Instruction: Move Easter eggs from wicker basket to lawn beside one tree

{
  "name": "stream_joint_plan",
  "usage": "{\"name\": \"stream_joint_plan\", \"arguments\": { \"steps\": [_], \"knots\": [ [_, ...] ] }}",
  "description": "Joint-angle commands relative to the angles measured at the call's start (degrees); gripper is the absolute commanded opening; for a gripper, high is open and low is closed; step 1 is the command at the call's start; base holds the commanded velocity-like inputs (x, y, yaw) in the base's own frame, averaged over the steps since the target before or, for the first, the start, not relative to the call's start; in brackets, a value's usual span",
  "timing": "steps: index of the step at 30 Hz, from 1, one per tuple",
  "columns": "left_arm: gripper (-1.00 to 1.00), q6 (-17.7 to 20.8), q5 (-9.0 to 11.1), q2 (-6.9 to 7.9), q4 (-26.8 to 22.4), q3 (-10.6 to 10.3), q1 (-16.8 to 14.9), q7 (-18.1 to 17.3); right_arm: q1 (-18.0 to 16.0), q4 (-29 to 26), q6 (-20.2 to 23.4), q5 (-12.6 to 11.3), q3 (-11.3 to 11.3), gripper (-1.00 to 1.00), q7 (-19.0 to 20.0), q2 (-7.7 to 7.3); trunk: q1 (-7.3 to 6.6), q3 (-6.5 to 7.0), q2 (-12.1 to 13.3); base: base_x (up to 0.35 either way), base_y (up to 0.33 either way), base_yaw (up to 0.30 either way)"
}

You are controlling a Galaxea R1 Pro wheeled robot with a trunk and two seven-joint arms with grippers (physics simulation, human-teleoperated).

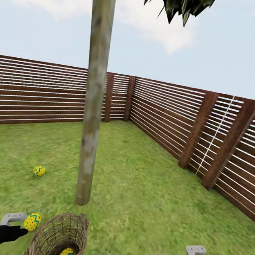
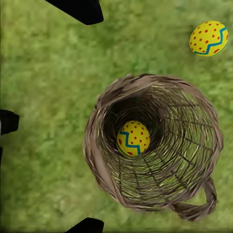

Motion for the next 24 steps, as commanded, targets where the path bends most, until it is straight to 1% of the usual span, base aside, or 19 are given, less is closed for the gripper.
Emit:
{"name": "stream_joint_plan", "arguments": {
  "steps": [1,9,13,17,24],
  "knots": [
    [1.00,0.49,0.00,-0.14,-0.11,0.25,-0.04,-0.27,-0.04,-0.06,0.22,-0.46,0.24,1.00,-0.13,-0.08,0.02,-0.10,-0.08,0.000,-0.306,0.000],
    [1.00,0.51,-0.08,-0.32,-0.10,0.33,-0.04,-0.27,-0.04,-0.06,0.18,-0.42,0.24,1.00,-0.13,-0.08,0.02,-0.10,-0.08,0.000,-0.299,0.000],
    [1.00,0.41,-0.01,-0.22,-0.15,0.43,-0.04,-0.28,-0.04,-0.06,0.11,-0.37,0.38,1.00,-0.13,-0.08,0.02,-0.10,-0.08,0.057,-0.079,0.000],
    [1.00,0.34,0.00,-0.18,-0.16,0.59,-0.05,-0.20,-0.04,-0.06,0.11,-0.37,0.43,1.00,-0.13,-0.03,0.02,-0.10,-0.08,0.252,-0.085,0.000],
    [1.00,0.33,0.00,-0.02,-0.15,0.73,-0.04,-0.15,-0.04,-0.06,0.10,-0.37,0.43,1.00,-0.13,0.01,0.02,-0.10,-0.08,0.324,-0.011,0.000]
  ]
}}
